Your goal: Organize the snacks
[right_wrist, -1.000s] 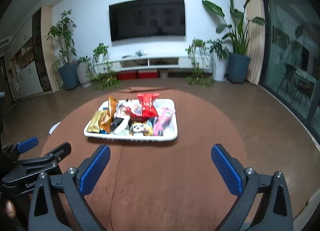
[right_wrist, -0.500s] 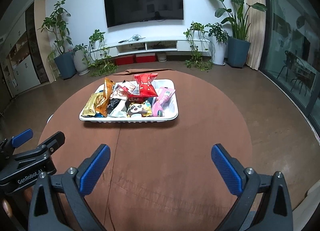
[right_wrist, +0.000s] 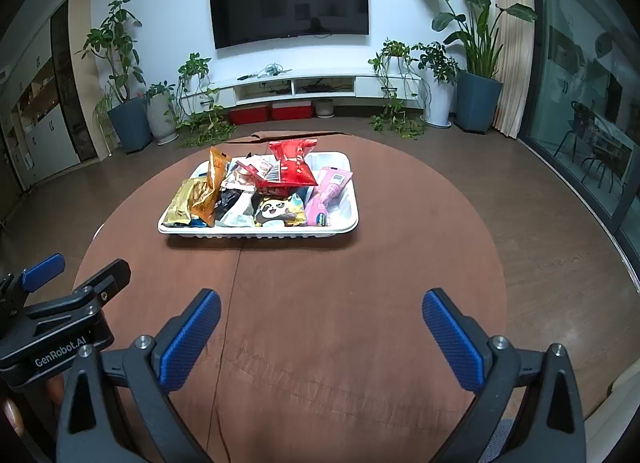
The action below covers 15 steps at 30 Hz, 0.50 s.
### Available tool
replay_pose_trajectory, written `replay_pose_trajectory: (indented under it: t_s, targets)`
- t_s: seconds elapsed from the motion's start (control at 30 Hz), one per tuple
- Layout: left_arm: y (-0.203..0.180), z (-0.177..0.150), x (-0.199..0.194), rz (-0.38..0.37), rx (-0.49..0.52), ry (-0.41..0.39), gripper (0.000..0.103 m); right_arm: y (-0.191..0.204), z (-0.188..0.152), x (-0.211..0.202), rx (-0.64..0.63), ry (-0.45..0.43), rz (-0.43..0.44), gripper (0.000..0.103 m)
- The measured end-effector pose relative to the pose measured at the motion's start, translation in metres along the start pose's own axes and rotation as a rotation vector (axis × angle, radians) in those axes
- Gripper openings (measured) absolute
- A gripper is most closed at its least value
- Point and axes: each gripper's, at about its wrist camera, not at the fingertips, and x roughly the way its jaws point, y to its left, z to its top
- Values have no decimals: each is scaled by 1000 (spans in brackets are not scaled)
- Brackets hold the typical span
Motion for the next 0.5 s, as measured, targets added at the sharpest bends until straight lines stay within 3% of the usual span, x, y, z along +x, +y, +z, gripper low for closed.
replay_pose_trajectory:
  t_s: [0.5]
  targets:
    - [1,-3,6,2,5,14,103,0,-3,2,-5,8,0,103]
